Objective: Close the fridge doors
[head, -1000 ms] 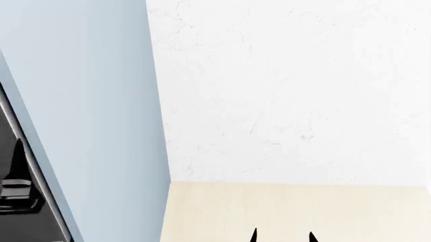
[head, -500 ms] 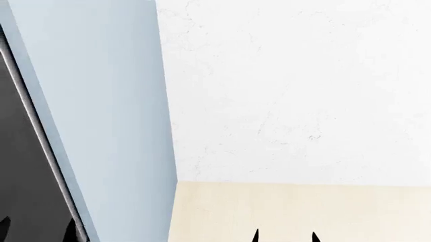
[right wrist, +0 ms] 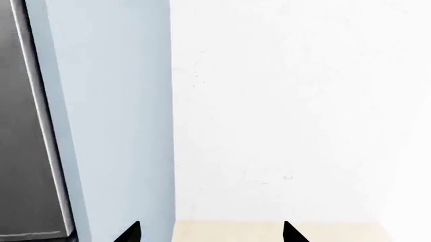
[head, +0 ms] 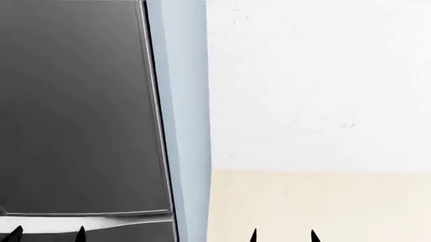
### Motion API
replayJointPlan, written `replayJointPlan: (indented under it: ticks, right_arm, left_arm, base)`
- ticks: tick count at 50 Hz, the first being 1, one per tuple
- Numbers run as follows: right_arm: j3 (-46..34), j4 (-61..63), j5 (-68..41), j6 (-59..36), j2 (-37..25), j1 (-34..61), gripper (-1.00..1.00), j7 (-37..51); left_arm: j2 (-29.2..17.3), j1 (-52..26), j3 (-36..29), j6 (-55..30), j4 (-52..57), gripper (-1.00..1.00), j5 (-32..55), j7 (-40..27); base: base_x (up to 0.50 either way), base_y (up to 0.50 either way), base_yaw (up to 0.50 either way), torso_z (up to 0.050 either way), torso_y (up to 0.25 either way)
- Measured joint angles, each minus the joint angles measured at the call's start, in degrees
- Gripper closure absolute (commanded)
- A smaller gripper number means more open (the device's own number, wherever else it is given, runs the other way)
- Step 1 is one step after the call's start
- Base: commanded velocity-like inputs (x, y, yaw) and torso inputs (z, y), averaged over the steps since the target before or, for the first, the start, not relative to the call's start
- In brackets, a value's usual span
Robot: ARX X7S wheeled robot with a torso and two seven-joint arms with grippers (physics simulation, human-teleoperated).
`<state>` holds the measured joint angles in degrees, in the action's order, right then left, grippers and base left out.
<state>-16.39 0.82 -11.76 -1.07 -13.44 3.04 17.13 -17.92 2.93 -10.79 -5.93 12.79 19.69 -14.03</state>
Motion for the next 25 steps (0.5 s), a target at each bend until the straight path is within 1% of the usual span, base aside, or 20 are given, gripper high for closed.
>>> replayJointPlan:
  ticks: [25]
  right_arm:
    - [-0.7,1.5,0.5,-0.4,-0.9,-0.6,-1.0,1.3]
  left_arm:
    - [0.0,0.3,-0.2,-0.2,0.5,-1.0,1.1,-0.6]
  base:
    - [-0.35,0.5,0.0,0.0,0.0]
